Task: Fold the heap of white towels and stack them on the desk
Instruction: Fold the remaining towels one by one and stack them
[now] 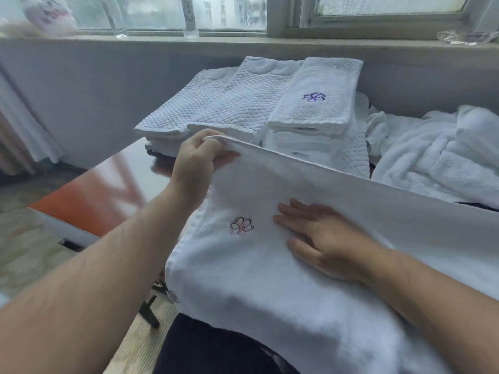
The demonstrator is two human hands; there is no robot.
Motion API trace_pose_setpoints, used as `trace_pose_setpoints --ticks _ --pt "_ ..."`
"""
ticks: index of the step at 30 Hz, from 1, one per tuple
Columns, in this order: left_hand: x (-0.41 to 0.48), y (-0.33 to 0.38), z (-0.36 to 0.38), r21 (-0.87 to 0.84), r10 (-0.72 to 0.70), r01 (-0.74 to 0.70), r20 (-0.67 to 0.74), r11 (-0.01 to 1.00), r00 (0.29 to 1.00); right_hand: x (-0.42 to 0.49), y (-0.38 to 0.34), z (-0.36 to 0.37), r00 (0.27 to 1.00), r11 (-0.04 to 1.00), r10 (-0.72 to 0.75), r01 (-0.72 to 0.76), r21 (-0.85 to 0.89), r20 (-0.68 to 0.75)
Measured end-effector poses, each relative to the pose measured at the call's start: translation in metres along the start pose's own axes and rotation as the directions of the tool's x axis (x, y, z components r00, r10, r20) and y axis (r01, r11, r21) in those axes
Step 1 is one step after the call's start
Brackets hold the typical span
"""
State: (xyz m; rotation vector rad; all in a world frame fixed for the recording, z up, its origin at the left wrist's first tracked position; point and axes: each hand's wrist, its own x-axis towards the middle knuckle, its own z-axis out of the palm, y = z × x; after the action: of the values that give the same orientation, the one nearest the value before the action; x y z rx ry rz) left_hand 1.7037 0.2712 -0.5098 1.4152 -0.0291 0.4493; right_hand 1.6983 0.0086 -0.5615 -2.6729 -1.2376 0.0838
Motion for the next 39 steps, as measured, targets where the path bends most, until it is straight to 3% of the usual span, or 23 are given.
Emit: trace_pose_setpoints --ticks 8,12,15,18,21,23,25,28,30,32,34,36,39 --pt "-0.037 -0.035 -0.036 -0.114 -0.016 0.016 0.002 0.993 1.0 0.007 0.016 -0.001 0.996 0.996 0.087 -0.087 -0.016 0.011" --pt "-0.043 -0.033 -0.047 0.024 -0.059 0.056 0.101 0.998 0.993 0.003 0.007 -0.009 0.998 0.99 0.005 -0.014 -0.142 -0.061" --pt "-0.042 -0.034 -0.046 0.194 -0.176 0.178 -0.027 0.965 0.984 -0.002 -0.002 -0.015 0.988 0.987 -0.063 0.041 -0.154 -0.144" --pt "-0.043 -0.036 -0.045 0.481 -0.185 0.206 -0.09 0.852 0.979 -0.004 -0.001 -0.012 0.988 0.985 -0.075 0.053 -0.163 -0.132" --pt "-0.05 -0.039 -0.046 0.765 -0.127 -0.009 0.119 0.645 0.985 -0.003 0.001 -0.008 0.994 0.98 0.004 -0.026 -0.195 -0.111" --pt "-0.054 -0.04 -0.044 0.834 -0.082 -0.135 0.211 0.536 0.974 -0.005 0.002 -0.008 0.993 0.982 0.067 -0.084 -0.168 -0.102" --pt "-0.056 -0.037 -0.041 0.843 -0.064 -0.19 0.256 0.503 0.965 -0.008 0.002 -0.008 0.992 0.983 0.109 -0.117 -0.143 -0.064" --pt "-0.059 -0.03 -0.038 0.814 -0.029 -0.193 0.249 0.547 0.968 -0.014 0.001 -0.008 0.986 0.982 0.158 -0.162 -0.099 -0.05" --pt "-0.061 -0.023 -0.033 0.691 0.019 -0.099 0.122 0.716 0.992 -0.015 -0.004 -0.008 0.981 0.98 0.182 -0.187 -0.073 -0.074" --pt "-0.062 -0.014 -0.026 0.43 -0.055 0.047 0.006 0.901 0.998 -0.016 -0.01 -0.006 0.984 0.984 0.171 -0.172 -0.034 -0.045" --pt "-0.062 -0.008 -0.023 0.341 -0.164 0.155 -0.001 0.927 0.986 -0.017 -0.018 -0.002 0.989 0.99 0.138 -0.138 -0.003 0.058" --pt "-0.065 -0.009 -0.024 0.506 -0.217 0.168 0.039 0.846 0.975 -0.018 -0.022 0.001 0.989 0.995 0.104 -0.104 -0.007 0.104" --pt "-0.072 -0.022 -0.026 0.823 -0.154 0.03 0.07 0.567 0.986 -0.02 -0.02 0.003 0.983 0.99 0.141 -0.142 -0.002 0.118"
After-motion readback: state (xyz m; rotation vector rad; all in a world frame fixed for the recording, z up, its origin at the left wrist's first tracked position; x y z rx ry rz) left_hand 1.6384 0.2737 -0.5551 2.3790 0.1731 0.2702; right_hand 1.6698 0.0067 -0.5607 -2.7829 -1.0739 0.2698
